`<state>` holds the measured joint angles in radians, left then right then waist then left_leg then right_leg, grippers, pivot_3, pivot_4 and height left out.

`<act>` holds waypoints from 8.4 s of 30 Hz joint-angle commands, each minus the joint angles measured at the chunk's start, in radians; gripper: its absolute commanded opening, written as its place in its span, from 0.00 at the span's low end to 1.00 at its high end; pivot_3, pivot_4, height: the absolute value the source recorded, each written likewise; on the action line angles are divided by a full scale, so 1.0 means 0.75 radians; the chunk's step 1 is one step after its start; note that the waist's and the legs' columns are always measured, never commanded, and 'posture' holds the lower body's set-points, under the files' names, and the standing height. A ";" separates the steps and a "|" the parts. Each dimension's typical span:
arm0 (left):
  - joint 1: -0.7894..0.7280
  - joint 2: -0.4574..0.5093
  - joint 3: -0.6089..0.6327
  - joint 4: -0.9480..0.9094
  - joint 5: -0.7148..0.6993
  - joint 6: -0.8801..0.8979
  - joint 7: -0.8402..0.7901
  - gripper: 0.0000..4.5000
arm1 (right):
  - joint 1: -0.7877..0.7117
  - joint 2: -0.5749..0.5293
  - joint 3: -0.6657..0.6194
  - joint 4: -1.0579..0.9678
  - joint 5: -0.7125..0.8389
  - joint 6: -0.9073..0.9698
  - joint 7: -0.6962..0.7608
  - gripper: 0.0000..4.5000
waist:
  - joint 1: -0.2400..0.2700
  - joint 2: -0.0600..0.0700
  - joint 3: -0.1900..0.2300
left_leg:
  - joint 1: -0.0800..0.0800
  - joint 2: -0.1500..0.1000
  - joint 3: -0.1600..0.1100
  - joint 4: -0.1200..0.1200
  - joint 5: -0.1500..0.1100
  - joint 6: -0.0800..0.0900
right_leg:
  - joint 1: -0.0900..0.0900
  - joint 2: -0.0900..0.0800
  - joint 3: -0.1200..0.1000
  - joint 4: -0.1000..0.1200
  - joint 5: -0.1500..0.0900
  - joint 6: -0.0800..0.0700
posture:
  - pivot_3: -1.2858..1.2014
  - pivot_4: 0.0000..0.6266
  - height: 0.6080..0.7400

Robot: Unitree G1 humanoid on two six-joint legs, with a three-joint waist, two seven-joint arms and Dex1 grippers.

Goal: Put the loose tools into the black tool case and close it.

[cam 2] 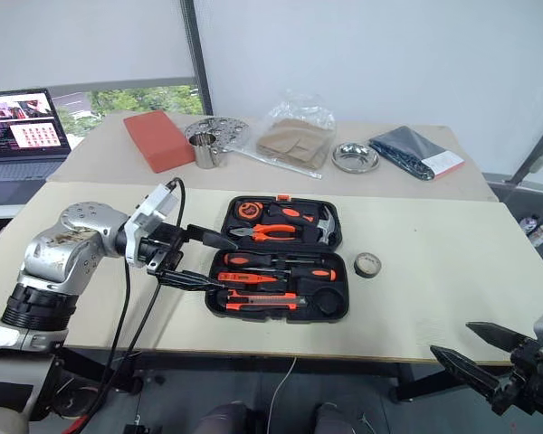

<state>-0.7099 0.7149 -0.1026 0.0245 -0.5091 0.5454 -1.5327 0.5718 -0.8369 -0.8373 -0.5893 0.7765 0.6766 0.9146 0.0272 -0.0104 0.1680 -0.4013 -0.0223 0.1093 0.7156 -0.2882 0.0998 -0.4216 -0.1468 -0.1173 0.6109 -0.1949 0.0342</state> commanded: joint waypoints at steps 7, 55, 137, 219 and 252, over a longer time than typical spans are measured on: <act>0.046 0.021 0.004 -0.115 0.003 -0.032 0.080 0.98 | -0.915 -0.176 0.887 0.552 -0.470 -0.198 0.021 1.00 | -0.016 0.003 0.003 | -0.004 0.002 0.001 -0.002 0.010 0.009 | -0.006 0.003 0.001 0.003 0.006 -0.017 | 0.52 0.24 0.95; 0.096 0.064 -0.021 -0.016 0.118 -0.108 0.170 1.00 | -1.175 -0.120 1.019 0.280 -0.325 0.068 0.183 0.53 | -0.019 0.005 0.005 | -0.005 0.000 -0.001 -0.003 0.008 0.000 | -0.003 0.006 -0.008 0.001 0.002 -0.015 | 0.52 0.24 0.95; -0.365 -0.440 0.350 0.649 0.257 -0.106 1.027 0.00 | -1.847 0.522 0.937 1.007 -0.634 -0.144 -0.544 0.01 | -0.038 0.003 0.007 | -0.019 -0.009 0.002 -0.016 0.032 -0.013 | -0.024 0.002 -0.004 0.005 0.024 -0.019 | 0.52 0.24 0.95; -0.158 -0.547 -0.368 0.561 0.583 -0.386 0.286 0.02 | -0.788 -0.042 0.927 0.176 -0.379 -0.128 -0.047 0.00 | 0.017 -0.003 -0.002 | -0.017 -0.002 -0.002 -0.001 0.022 0.011 | -0.008 -0.003 -0.006 -0.002 0.021 -0.013 | 0.52 0.24 0.95; -0.196 -0.565 -0.373 0.600 0.582 -0.457 0.284 0.02 | -0.558 -0.014 0.817 0.106 -0.357 -0.014 -0.147 0.00 | 0.019 0.003 -0.009 | -0.010 -0.001 0.000 -0.002 0.017 0.014 | -0.002 -0.005 -0.006 -0.005 0.019 -0.009 | 0.52 0.24 0.95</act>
<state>-0.8724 0.2867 -0.3514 0.4348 -0.1106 0.2134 -1.3203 0.1318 -0.8614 -0.2081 -0.4688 0.5043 0.6755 0.8176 0.0416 -0.0081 0.1611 -0.4085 -0.0230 0.1089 0.7141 -0.2755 0.1104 -0.4228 -0.1508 -0.1218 0.6072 -0.1819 0.0291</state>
